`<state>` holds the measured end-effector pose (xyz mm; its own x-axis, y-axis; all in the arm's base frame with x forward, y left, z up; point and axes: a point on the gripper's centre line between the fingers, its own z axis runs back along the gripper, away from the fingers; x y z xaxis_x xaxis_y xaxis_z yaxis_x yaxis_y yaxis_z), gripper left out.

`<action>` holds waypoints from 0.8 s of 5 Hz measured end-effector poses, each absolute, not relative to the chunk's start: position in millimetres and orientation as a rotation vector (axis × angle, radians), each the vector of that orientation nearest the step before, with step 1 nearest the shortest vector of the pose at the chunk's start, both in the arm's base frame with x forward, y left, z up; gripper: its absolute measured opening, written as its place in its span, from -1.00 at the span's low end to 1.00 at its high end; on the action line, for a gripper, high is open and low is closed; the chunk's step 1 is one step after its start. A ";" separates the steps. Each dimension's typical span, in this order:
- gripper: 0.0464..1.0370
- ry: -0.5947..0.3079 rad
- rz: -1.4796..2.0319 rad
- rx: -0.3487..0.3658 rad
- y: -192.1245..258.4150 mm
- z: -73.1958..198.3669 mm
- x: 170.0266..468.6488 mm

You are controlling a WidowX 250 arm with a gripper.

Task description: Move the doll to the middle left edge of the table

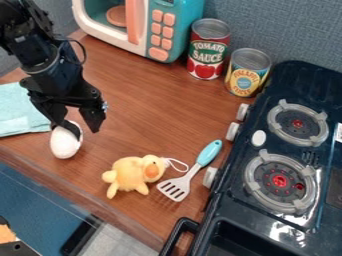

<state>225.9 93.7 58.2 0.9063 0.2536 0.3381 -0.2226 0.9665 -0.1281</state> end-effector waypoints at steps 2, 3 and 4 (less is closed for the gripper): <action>0.93 -0.335 0.164 -0.120 83.5 59.8 220.6; 0.93 -0.368 -0.005 -0.151 64.8 74.2 221.8; 0.93 -0.368 -0.147 -0.202 42.1 70.6 220.7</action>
